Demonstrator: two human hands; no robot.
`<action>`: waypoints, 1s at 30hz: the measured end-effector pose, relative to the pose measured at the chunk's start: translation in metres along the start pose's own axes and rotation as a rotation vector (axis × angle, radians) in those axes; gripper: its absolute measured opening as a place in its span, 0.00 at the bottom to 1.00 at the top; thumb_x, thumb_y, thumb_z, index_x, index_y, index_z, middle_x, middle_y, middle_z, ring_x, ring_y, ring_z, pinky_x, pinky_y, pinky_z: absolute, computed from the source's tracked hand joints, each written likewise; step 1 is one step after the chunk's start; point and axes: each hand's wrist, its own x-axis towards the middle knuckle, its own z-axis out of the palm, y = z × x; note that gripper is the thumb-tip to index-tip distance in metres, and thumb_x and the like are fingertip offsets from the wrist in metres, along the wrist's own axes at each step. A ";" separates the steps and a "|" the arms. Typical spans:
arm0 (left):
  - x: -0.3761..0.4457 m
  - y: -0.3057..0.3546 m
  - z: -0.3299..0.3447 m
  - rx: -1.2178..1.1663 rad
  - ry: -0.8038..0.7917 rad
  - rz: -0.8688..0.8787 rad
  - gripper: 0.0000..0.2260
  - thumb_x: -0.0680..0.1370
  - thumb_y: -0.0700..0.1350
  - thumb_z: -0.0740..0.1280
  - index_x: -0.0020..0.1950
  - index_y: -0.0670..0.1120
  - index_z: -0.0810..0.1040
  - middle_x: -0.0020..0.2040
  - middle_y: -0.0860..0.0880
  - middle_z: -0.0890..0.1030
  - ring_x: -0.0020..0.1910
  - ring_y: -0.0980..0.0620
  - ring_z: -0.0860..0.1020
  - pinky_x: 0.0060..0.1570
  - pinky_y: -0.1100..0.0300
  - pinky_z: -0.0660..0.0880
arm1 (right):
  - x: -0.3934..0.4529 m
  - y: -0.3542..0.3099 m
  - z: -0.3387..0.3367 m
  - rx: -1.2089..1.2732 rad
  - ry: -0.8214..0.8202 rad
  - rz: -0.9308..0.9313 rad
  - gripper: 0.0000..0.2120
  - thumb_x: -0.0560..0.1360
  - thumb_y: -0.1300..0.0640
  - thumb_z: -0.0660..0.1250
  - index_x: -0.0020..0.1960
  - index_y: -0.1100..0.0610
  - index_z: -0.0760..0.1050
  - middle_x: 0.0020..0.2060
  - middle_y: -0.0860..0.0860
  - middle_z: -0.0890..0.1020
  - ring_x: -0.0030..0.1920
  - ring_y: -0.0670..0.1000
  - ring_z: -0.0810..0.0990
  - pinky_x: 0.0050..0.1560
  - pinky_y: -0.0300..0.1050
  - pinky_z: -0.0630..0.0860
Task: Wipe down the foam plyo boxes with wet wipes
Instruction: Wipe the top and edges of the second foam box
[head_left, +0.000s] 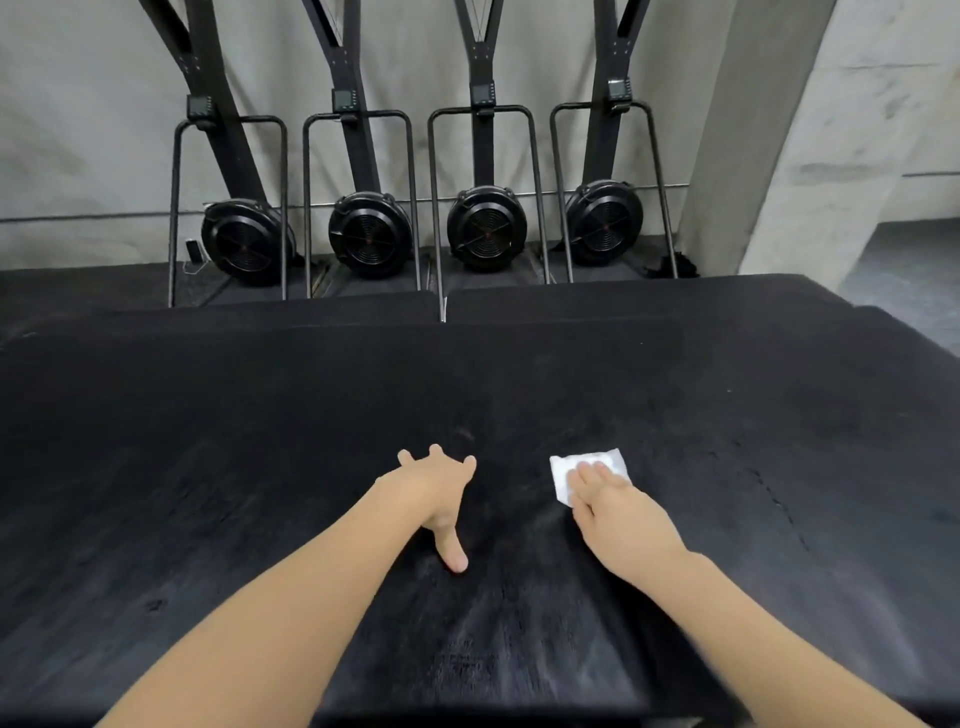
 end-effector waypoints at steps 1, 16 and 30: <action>0.002 0.001 0.002 -0.003 -0.001 -0.002 0.66 0.62 0.61 0.82 0.81 0.55 0.35 0.81 0.40 0.45 0.77 0.24 0.46 0.69 0.31 0.65 | -0.003 -0.013 -0.003 0.060 0.014 -0.005 0.10 0.80 0.56 0.62 0.60 0.55 0.76 0.56 0.48 0.75 0.58 0.50 0.75 0.48 0.38 0.78; 0.008 0.001 0.015 -0.096 0.121 0.003 0.61 0.56 0.62 0.84 0.81 0.50 0.55 0.71 0.44 0.67 0.74 0.29 0.60 0.68 0.32 0.67 | -0.061 -0.005 -0.026 0.184 0.062 0.109 0.10 0.83 0.55 0.57 0.62 0.50 0.72 0.47 0.43 0.71 0.31 0.45 0.72 0.35 0.40 0.63; 0.007 -0.006 0.026 -0.116 0.185 0.017 0.53 0.60 0.62 0.83 0.78 0.47 0.64 0.67 0.45 0.74 0.70 0.38 0.68 0.64 0.37 0.74 | -0.140 -0.063 -0.030 0.308 0.000 -0.065 0.20 0.78 0.55 0.69 0.69 0.50 0.75 0.68 0.44 0.77 0.70 0.44 0.73 0.70 0.27 0.55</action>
